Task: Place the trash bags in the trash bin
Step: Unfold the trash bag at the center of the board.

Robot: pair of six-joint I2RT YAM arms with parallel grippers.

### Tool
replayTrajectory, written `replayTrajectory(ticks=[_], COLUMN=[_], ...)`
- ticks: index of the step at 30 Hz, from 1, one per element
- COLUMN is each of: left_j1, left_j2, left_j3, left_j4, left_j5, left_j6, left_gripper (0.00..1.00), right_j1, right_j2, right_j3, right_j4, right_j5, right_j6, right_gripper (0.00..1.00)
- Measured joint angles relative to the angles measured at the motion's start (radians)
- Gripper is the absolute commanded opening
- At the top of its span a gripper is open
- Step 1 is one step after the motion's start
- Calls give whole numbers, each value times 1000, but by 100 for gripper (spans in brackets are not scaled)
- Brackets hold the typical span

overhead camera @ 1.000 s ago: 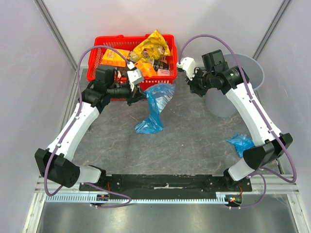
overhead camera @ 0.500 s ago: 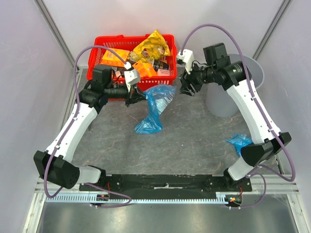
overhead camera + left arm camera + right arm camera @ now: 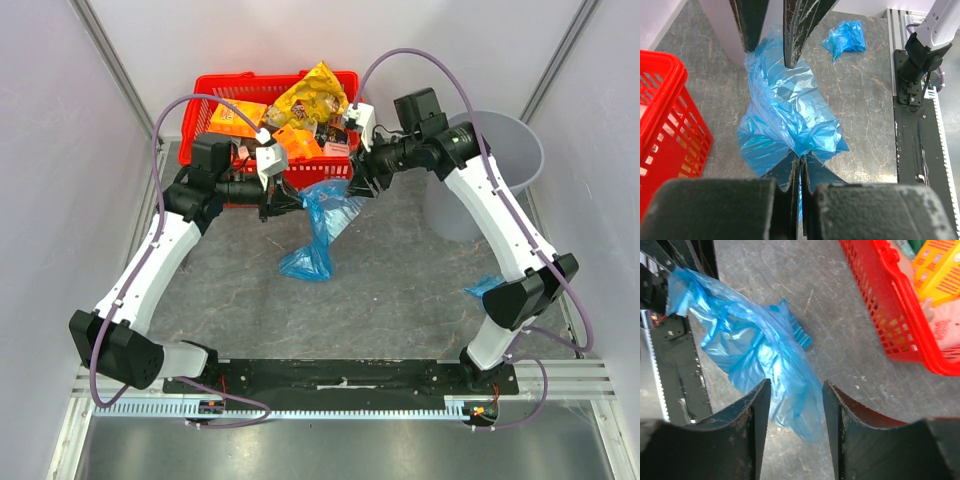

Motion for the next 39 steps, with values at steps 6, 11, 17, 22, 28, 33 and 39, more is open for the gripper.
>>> replayTrajectory(ticks=[6, 11, 17, 22, 28, 33, 39], left_j1=[0, 1, 11, 24, 27, 40, 55], left_j2=[-3, -21, -27, -27, -27, -27, -27], left_j3=[0, 0, 0, 0, 0, 2, 8], left_j4=[1, 9, 26, 31, 32, 37, 50], left_j5=[3, -25, -78, -102, -110, -129, -155], left_j6=[-5, -8, -15, -18, -17, -17, -17], left_gripper=[2, 2, 2, 2, 2, 2, 2], right_j1=[19, 18, 15, 7, 5, -2, -16], right_j2=[0, -10, -69, -134, -169, -172, -181], right_j3=[-34, -94, -145, -168, -183, -200, -227], right_j4=[21, 24, 19, 10, -5, -29, -50], right_j5=[-3, 44, 118, 163, 191, 220, 244], right_j6=[7, -2, -31, -58, -85, -98, -111], right_gripper=[0, 0, 0, 0, 0, 1, 4])
